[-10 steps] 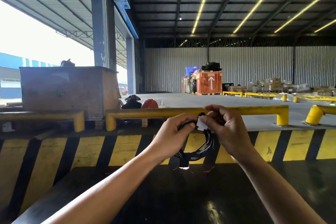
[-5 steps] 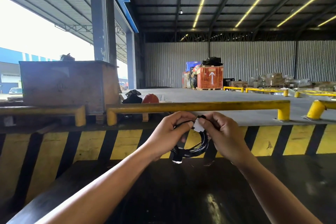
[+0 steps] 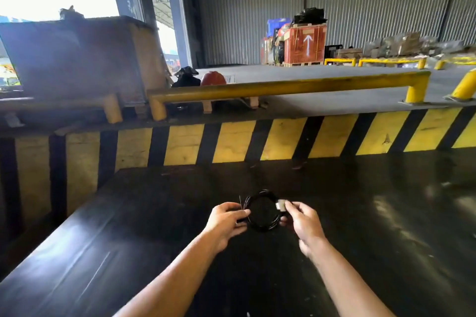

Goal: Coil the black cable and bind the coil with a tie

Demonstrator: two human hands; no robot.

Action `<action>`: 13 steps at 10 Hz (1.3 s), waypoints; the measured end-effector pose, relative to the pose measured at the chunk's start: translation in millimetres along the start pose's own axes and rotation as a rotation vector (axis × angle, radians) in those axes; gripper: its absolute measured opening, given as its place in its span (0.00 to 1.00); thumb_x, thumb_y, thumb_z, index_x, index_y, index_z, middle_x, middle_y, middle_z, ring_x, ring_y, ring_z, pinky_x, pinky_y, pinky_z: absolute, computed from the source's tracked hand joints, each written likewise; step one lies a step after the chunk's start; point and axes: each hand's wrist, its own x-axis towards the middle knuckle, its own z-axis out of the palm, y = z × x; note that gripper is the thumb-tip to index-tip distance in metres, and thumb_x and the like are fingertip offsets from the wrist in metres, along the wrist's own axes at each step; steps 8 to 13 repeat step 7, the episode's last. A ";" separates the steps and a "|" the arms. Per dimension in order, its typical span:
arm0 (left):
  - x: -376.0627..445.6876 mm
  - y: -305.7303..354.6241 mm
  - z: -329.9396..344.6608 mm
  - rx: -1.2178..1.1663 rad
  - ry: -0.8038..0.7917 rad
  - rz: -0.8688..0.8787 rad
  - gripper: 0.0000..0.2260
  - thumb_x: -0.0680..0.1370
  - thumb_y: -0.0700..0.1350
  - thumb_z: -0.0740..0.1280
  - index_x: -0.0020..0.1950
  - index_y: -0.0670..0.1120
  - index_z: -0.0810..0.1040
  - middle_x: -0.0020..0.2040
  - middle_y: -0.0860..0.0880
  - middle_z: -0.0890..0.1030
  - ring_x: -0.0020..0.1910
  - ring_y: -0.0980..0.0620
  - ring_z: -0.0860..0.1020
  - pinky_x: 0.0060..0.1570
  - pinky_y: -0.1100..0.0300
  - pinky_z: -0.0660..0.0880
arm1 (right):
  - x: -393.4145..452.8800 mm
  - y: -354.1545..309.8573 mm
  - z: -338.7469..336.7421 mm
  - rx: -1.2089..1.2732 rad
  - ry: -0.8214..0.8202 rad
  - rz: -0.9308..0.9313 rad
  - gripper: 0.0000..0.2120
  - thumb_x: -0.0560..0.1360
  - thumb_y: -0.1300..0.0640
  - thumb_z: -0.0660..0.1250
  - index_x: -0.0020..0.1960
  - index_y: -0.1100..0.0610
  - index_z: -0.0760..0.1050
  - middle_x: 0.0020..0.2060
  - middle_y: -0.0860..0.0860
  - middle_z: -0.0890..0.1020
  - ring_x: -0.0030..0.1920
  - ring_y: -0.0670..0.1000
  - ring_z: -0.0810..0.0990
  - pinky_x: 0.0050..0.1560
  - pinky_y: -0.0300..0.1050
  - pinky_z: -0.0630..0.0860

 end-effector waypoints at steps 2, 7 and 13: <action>25.1 -100.6 -23.7 0.164 0.121 -0.243 0.07 0.76 0.31 0.66 0.48 0.42 0.74 0.36 0.45 0.78 0.32 0.52 0.75 0.34 0.60 0.73 | -5.2 126.0 -11.9 -0.115 -0.029 0.392 0.04 0.74 0.62 0.69 0.41 0.62 0.76 0.34 0.53 0.78 0.31 0.48 0.75 0.31 0.41 0.75; 22.2 -170.9 -55.3 0.566 0.178 -0.317 0.30 0.75 0.47 0.69 0.73 0.43 0.61 0.60 0.42 0.78 0.51 0.48 0.76 0.47 0.56 0.74 | -21.9 162.3 -26.9 -0.504 -0.059 0.502 0.26 0.71 0.60 0.71 0.65 0.60 0.66 0.57 0.59 0.77 0.45 0.55 0.79 0.44 0.47 0.75; 22.2 -170.9 -55.3 0.566 0.178 -0.317 0.30 0.75 0.47 0.69 0.73 0.43 0.61 0.60 0.42 0.78 0.51 0.48 0.76 0.47 0.56 0.74 | -21.9 162.3 -26.9 -0.504 -0.059 0.502 0.26 0.71 0.60 0.71 0.65 0.60 0.66 0.57 0.59 0.77 0.45 0.55 0.79 0.44 0.47 0.75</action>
